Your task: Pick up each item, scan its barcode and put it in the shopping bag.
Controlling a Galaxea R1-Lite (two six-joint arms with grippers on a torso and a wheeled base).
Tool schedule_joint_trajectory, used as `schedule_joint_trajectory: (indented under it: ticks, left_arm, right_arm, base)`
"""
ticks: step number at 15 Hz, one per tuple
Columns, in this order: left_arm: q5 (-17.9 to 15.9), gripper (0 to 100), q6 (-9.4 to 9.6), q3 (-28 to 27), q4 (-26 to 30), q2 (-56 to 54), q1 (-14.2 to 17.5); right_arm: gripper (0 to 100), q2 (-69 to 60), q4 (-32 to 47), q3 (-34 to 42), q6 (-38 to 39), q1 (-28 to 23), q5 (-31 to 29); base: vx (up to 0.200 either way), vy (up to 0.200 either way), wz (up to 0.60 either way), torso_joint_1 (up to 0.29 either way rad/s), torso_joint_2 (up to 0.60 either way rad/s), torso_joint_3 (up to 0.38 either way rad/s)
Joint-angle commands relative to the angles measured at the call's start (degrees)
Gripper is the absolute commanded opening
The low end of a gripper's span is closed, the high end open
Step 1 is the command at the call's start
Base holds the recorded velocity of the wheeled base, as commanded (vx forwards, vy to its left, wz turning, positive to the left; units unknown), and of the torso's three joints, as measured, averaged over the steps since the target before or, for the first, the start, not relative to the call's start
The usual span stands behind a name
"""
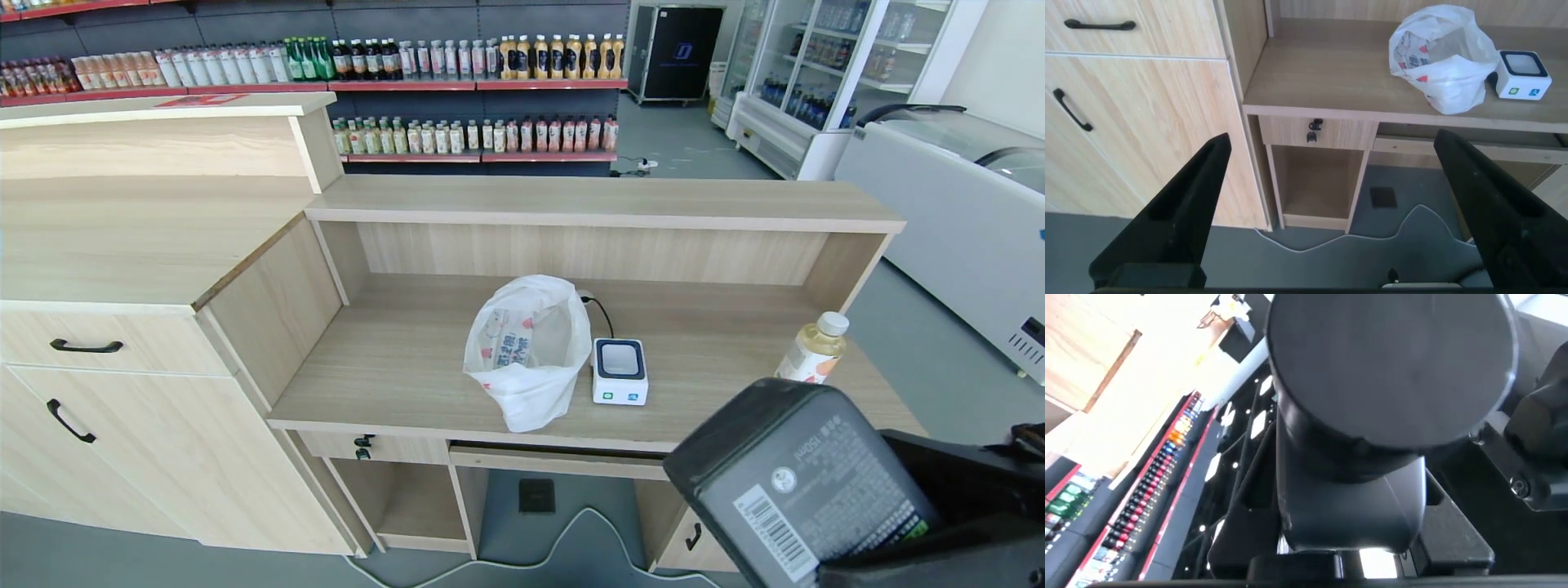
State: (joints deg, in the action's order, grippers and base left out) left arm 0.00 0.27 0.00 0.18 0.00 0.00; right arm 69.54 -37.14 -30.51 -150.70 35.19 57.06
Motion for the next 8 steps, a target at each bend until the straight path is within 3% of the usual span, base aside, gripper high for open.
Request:
schedule_joint_trajectory:
  ticks: [1, 8]
  left_arm:
    - [0.00, 100, 0.00, 0.00, -0.01, 0.00, 0.00]
    - [0.00, 100, 0.00, 0.00, -0.01, 0.00, 0.00]
  right_arm:
    - [0, 0.69, -0.03, -0.07, 0.41, -0.21, -0.02]
    - [0, 0.43, -0.12, -1.22, 3.22, -0.30, -0.02]
  base:
    - [0.000, 0.000, 0.00, 0.000, 0.00, 0.000]
    - [0.000, 0.000, 0.00, 0.000, 0.00, 0.000]
